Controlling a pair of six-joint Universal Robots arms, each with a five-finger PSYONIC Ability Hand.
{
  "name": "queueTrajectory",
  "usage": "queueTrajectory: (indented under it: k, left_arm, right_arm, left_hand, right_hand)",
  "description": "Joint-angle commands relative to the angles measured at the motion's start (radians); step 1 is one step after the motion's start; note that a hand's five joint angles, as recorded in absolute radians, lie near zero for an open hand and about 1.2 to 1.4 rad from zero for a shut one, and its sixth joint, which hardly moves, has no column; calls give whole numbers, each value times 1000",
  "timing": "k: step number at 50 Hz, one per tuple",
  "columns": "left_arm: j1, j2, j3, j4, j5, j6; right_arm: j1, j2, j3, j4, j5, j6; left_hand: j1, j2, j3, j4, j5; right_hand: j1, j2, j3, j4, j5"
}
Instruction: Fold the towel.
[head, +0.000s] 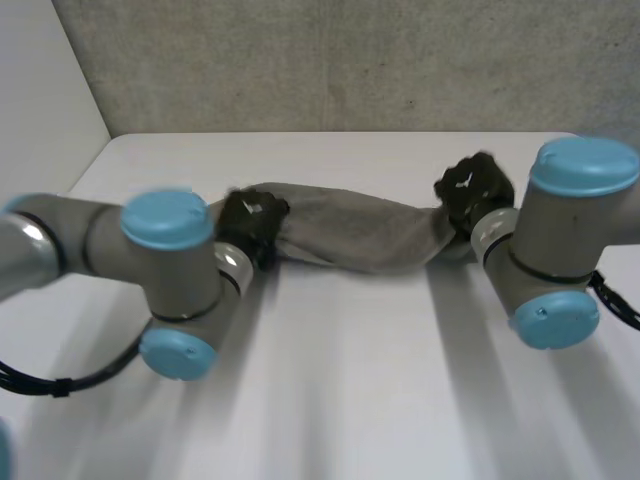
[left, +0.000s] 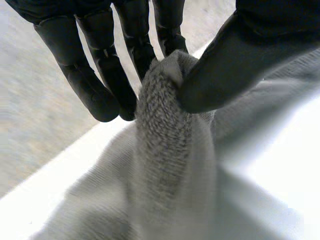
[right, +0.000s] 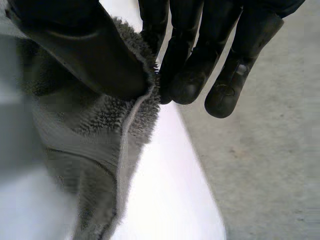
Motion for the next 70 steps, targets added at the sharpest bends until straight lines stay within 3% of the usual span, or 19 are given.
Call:
queueTrajectory:
  k: [1,6,11,17,22,26,33,36,38,39,40,41,43,46,47,52,54,61,70]
  left_arm:
    - [64,255,-58,3,6,-5]
    - [98,373,-59,1,13,-1]
    - [200,525,-37,-2,18,-1]
    - [251,539,-10,-26,26,-1]
    - [270,462,-15,-92,70,4]
    - [273,308,-9,-164,101,19]
    - [270,149,68,-200,99,157]
    - [273,125,138,-177,99,208]
    - [277,134,210,-64,85,177]
    - [277,134,210,-63,85,177]
    - [284,146,224,27,79,129]
    - [284,146,224,27,79,128]
    - [308,227,209,231,62,-18]
    - [352,301,185,326,52,-158]
    - [353,301,184,327,52,-159]
    - [379,314,177,244,68,-229]
    - [377,307,149,184,114,-229]
    - [383,275,-5,155,234,-220]
    - [379,278,-286,158,282,-82]
  right_arm:
    - [-39,-175,-6,35,-3,6]
    - [-62,-279,-34,139,-38,14]
    - [-91,-397,-81,251,-98,69]
    - [-106,-407,-112,389,-127,66]
    - [-117,-302,-138,509,-181,51]
    - [-103,-183,-172,564,-187,-35]
    - [-69,-28,-284,572,-162,-133]
    - [-42,29,-397,517,-116,-127]
    - [-22,37,-486,290,-67,-100]
    - [-22,37,-486,288,-67,-100]
    - [-13,26,-473,110,-47,-68]
    - [-13,26,-473,109,-47,-67]
    - [-14,-73,-349,-250,-32,-20]
    - [-16,-214,-250,-377,-35,-17]
    - [-16,-215,-250,-378,-35,-17]
    - [-14,-186,-249,-241,-49,-15]
    - [-16,-168,-246,-104,-72,-17]
    - [-16,-106,-186,96,-92,-18]
    - [-19,-102,21,165,-98,-17]
  left_hand:
    - [-43,-85,-145,-125,-266]
    - [-43,-85,-145,-125,-266]
    - [-43,-85,-145,-125,-266]
    - [-43,-85,-145,-125,-266]
    - [-43,-85,-145,-125,-266]
    - [-43,-85,-145,-125,-266]
    - [-43,-85,-145,-125,-266]
    - [-43,-85,-145,-125,-266]
    - [-43,-85,-145,-125,-266]
    - [-43,-85,-145,-125,-266]
    - [-43,-85,-145,-125,-266]
    - [-43,-85,-145,-125,-266]
    - [-43,-85,-145,-125,-266]
    - [-43,-85,-145,-125,-266]
    - [-43,-85,-145,-125,-266]
    - [-43,-85,-145,-125,-266]
    - [-43,-85,-145,-125,-266]
    - [-43,-85,-145,-125,-266]
    - [-43,-85,-145,-125,-266]
  right_hand:
    - [59,102,60,56,62]
    - [59,102,60,56,62]
    - [59,102,60,56,62]
    - [59,102,60,56,62]
    - [59,102,60,56,62]
    - [59,102,60,56,62]
    - [59,102,60,56,62]
    - [59,102,60,56,62]
    - [59,102,60,56,62]
    - [59,102,60,56,62]
    - [59,102,60,56,62]
    - [59,102,60,56,62]
    - [59,102,60,56,62]
    - [59,102,60,56,62]
    - [59,102,60,56,62]
    - [59,102,60,56,62]
    - [59,102,60,56,62]
    - [59,102,60,56,62]
    - [59,102,60,56,62]
